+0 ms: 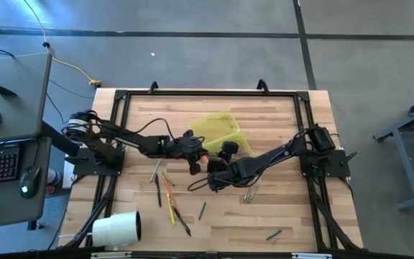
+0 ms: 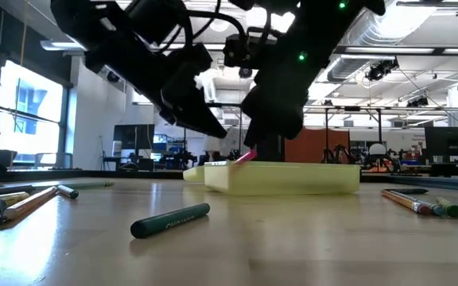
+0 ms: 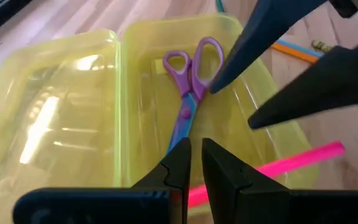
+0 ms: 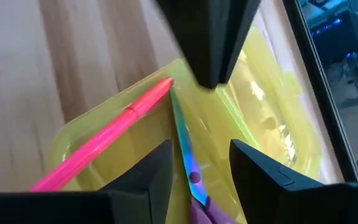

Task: Pick & place school supplies into a supply box
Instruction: Put the pink ballpoint pen into the supply box

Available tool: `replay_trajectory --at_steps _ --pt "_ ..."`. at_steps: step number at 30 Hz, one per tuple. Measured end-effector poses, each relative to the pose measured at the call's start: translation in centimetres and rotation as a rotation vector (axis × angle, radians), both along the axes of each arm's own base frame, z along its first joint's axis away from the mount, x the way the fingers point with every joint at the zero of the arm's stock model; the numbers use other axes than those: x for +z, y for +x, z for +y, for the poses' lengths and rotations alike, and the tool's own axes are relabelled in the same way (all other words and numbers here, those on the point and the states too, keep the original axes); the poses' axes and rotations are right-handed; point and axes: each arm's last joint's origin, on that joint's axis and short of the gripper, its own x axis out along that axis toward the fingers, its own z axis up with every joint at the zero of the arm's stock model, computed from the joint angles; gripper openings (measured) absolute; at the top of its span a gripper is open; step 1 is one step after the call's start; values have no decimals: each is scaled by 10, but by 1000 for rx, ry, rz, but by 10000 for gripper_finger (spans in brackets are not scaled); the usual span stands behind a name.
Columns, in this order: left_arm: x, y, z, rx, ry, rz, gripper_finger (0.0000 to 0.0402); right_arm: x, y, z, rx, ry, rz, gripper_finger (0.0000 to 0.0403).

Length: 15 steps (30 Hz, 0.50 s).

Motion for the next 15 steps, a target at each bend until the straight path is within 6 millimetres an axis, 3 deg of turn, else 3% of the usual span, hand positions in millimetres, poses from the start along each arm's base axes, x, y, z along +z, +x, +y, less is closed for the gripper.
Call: replay_trajectory --at_steps 5,9,11,15 --pt "18 -9 1 -11 69 -8 74 13 3 16 55 -39 -110 141" --pt "28 -12 3 23 161 -27 74 26 15 32 179 192 -265 140" --pt "34 -10 4 46 193 -46 74 22 15 36 219 296 -251 138" --pt "40 -7 4 40 194 -60 74 3 7 30 118 391 -221 128"
